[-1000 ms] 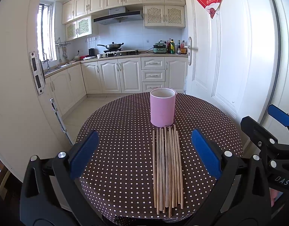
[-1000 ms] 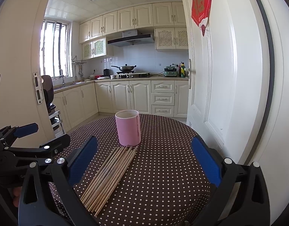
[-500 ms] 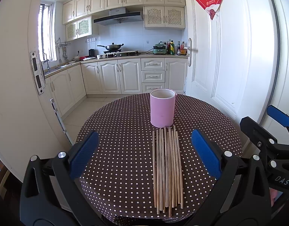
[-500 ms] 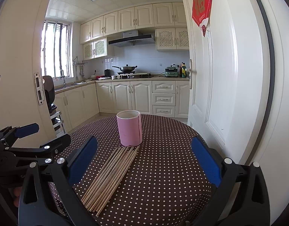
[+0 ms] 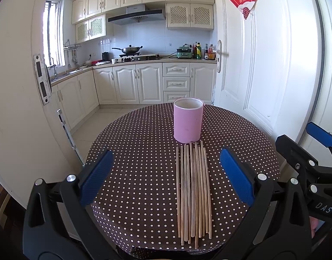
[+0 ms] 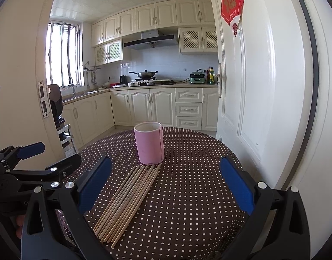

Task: Organize utensils
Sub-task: 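Move both tools forward and down toward the row of wooden chopsticks, then close the right gripper on one wooden chopstick and lift it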

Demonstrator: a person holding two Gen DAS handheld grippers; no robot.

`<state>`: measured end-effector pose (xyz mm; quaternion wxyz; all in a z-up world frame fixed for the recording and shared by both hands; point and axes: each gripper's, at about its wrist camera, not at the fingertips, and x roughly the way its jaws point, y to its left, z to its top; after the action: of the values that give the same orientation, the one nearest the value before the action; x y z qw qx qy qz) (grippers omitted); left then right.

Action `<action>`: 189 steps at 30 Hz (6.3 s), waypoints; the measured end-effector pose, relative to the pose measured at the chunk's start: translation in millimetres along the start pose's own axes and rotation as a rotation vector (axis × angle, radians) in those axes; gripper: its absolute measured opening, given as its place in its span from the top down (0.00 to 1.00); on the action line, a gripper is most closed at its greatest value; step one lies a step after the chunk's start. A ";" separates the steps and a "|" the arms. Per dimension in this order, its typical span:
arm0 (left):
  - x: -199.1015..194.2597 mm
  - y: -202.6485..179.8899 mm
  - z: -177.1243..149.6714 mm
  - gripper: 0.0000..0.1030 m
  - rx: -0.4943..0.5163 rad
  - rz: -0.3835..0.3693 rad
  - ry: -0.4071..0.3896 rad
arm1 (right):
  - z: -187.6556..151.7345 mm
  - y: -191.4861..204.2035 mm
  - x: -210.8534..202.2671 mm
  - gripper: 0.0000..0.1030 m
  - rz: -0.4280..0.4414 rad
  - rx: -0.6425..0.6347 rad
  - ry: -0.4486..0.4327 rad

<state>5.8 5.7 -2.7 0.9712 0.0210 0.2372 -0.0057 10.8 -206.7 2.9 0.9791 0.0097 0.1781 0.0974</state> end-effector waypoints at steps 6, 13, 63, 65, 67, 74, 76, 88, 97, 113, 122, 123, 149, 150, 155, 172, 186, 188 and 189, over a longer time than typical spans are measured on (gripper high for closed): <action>9.5 0.7 -1.6 0.06 -0.006 0.006 0.034 | -2.9 -0.1 11.7 0.07 0.001 0.011 0.043; 22.2 3.7 -3.2 0.06 -0.023 -0.001 0.079 | -6.1 -2.4 21.1 0.07 -0.001 0.025 0.085; 156.7 35.7 -39.1 0.06 -0.096 -0.069 0.496 | -49.6 -3.5 143.9 0.07 -0.091 0.101 0.581; 162.6 35.2 -39.9 0.06 -0.099 -0.072 0.507 | -50.7 -3.9 146.8 0.07 -0.097 0.101 0.588; 167.2 35.6 -42.0 0.06 -0.099 -0.072 0.515 | -51.0 -3.6 150.3 0.07 -0.104 0.101 0.594; 178.5 36.7 -43.4 0.06 -0.102 -0.074 0.534 | -51.5 -3.8 159.9 0.07 -0.122 0.091 0.611; 183.2 38.5 -42.4 0.06 -0.102 -0.075 0.536 | -52.4 -3.2 162.3 0.07 -0.132 0.086 0.618; 196.4 45.3 -40.2 0.06 -0.120 -0.090 0.550 | -45.2 0.7 180.2 0.07 -0.184 0.089 0.603; 199.5 46.0 -40.1 0.06 -0.128 -0.086 0.551 | -39.8 6.6 196.3 0.07 -0.210 0.066 0.602; 207.6 46.9 -34.1 0.06 -0.138 -0.078 0.547 | -40.2 18.3 219.0 0.29 -0.174 0.017 0.589; 218.1 38.8 -32.0 0.06 -0.128 -0.100 0.557 | -47.9 21.6 205.6 0.59 -0.096 -0.026 0.571; 219.1 36.5 -31.3 0.06 -0.127 -0.099 0.557 | -48.5 20.4 205.0 0.61 -0.085 -0.024 0.569; 232.0 10.8 -26.3 0.50 -0.079 -0.072 0.506 | -51.1 5.9 187.2 0.81 -0.040 -0.018 0.556; 231.1 9.1 -27.5 0.50 -0.066 -0.067 0.516 | -51.0 6.3 187.4 0.81 -0.041 -0.017 0.556; 221.8 6.2 -31.7 0.50 -0.047 -0.072 0.520 | -50.8 12.8 188.3 0.76 -0.051 -0.036 0.553; 188.6 8.2 -42.9 0.85 -0.003 -0.175 0.563 | -56.1 11.0 175.2 0.82 0.068 -0.155 0.560; 196.5 7.5 -37.0 0.84 -0.073 -0.101 0.557 | -50.5 1.8 183.8 0.57 -0.028 -0.082 0.603; 202.4 -2.3 -34.7 0.83 -0.060 -0.067 0.545 | -50.0 0.8 184.5 0.57 -0.033 -0.066 0.603; 203.9 -6.5 -33.8 0.83 -0.057 -0.054 0.540 | -50.1 1.4 184.0 0.57 -0.037 -0.066 0.602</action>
<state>171.1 0.4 -126.9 0.8725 -0.0119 0.4881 -0.0193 161.9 -170.4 -107.8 0.8837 -0.0548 0.4572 0.0836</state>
